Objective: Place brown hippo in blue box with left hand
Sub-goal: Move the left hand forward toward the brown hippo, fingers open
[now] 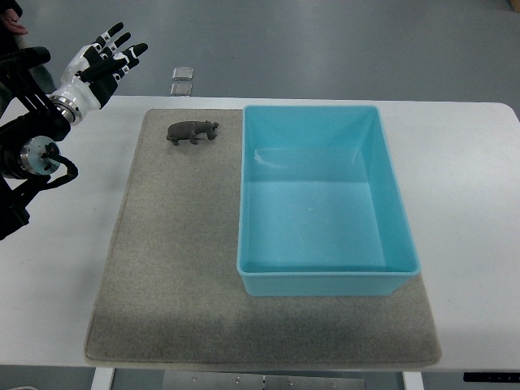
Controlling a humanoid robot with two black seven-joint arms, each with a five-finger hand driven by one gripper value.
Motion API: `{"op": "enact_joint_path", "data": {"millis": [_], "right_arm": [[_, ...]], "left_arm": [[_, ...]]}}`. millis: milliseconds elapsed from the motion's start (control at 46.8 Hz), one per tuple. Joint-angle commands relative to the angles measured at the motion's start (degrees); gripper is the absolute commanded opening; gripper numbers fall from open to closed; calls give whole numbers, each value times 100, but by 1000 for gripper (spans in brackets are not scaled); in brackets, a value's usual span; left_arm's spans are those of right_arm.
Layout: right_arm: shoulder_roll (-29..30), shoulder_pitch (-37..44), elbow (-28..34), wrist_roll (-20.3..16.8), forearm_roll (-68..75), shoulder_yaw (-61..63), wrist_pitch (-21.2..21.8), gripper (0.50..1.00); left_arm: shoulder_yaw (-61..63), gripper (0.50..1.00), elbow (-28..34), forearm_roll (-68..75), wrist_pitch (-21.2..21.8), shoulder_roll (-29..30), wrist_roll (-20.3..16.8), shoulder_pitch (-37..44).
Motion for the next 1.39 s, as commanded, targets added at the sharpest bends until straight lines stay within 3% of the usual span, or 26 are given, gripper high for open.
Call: {"op": "enact_joint_path", "data": {"millis": [0,578,770,941,1134,1369], "right_arm": [[0,0,-3,0,-1,0,6,936],[0,0,-3,0,-1,0,6,936],[0,0,-3,0,-1,0,-3,936],[0,0,-3,0,8,0,6,936],[0,0,-3,0,-1,0,6,936],[0,0,-3,0,-1,0,-3,936]], "left_arm": [[1,996,-2,7,0,-2,0,-5],[88,996,24,130,-44,103,0,-32],[282,996,24,920,-70,156,0,-58],[282,996,76,1931,-518,270,0,-58],[282,996,129,2046,-1151,279,44,-84],[282,996,138,2151,-1213,402,114,-295]]}}
